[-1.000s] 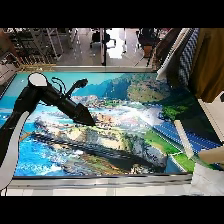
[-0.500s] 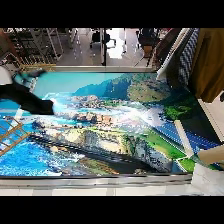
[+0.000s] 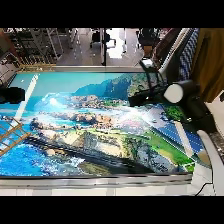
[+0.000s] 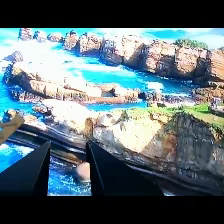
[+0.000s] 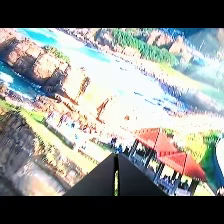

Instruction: Fold the clothes and pants, and hang the long-sleeved shirts on hangers.

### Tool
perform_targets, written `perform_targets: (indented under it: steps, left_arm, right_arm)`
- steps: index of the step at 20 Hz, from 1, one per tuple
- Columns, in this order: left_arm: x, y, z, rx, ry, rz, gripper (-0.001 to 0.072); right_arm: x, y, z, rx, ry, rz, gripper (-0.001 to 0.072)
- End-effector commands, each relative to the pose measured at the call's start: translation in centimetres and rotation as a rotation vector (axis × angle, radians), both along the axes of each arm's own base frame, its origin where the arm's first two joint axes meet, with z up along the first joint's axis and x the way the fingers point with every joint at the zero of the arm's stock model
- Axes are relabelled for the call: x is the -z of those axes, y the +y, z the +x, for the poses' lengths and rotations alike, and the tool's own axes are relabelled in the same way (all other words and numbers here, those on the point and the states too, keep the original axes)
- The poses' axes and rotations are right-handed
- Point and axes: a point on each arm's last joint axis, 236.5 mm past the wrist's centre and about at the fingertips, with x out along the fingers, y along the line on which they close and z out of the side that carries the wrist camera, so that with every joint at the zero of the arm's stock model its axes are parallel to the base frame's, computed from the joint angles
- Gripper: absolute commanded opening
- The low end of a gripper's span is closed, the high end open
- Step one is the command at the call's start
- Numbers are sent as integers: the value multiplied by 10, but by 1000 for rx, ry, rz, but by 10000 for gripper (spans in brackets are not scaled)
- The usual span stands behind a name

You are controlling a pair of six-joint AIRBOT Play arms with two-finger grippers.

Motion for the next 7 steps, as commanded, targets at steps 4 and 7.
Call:
perform_targets:
  steps: [4,7]
  left_arm:
    - [1,5,3,-11,-5,13,226]
    - [16,7,11,-12,33,10,226]
  right_arm:
    - [4,17,7,-27,-57,-34,31]
    - [4,17,7,-27,-57,-34,31]
